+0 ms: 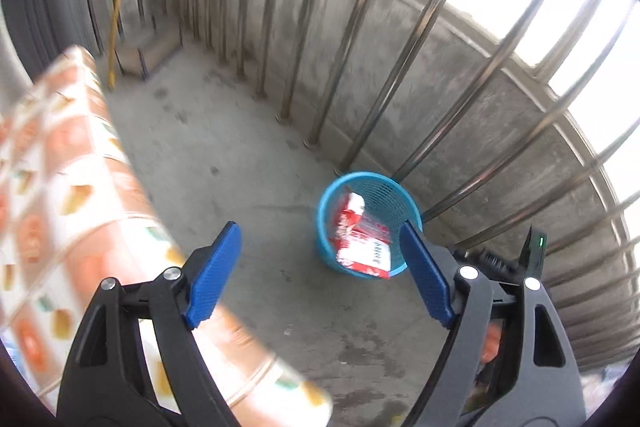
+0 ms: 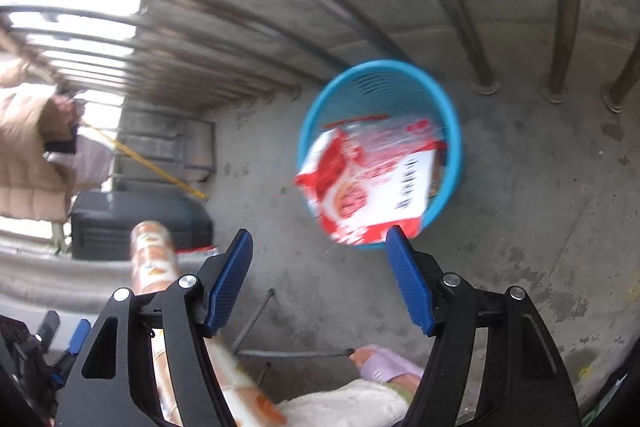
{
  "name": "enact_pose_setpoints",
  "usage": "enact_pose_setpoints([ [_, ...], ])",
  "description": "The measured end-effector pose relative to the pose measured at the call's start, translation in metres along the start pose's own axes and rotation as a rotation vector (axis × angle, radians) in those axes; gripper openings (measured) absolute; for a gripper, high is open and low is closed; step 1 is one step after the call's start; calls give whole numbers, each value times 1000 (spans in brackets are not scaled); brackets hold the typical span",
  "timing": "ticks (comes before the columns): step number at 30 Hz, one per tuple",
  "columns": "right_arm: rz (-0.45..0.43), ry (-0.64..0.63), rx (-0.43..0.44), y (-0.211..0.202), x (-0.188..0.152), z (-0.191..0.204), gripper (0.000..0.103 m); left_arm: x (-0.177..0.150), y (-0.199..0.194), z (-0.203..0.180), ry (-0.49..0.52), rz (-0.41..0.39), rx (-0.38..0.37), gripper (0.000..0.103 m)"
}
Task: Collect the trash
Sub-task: 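Move both open tools back over the table toward the white-blue box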
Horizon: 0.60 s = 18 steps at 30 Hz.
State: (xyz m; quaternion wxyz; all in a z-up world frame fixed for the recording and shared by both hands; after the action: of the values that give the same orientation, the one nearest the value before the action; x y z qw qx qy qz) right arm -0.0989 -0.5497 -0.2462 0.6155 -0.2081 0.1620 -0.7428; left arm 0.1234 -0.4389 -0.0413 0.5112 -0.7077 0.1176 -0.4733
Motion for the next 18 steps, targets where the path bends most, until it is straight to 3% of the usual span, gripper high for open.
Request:
enact_pose_setpoints([
  [6,96,-163,66,6,-39,77,68,-53,-84,76,-45,-123,37,83],
  [11,180,-310,95,12,-79,141,76,-115,-131,194,-233,-183,237,83],
  [15,277,-430,125,28,-124,199,77,-171,-147,308,-438,-148,426,83],
  [18,367,-530,148,45,-168,241,78,-214,-148,386,-592,-105,526,83],
])
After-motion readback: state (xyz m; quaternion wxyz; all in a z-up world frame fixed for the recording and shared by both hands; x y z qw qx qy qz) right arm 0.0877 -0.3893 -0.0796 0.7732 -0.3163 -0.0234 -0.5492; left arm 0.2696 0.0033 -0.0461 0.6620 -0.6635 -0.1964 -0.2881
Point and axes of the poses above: each gripper's, at about its wrist camera, not at the fingertips, and y roughly the way its jaws point, z to its left, x to its top, the point moved 6 cm from there along y, roughly the way its jaws point, and after that the axes turned 13 degrees about x, right-handed, at the moved point
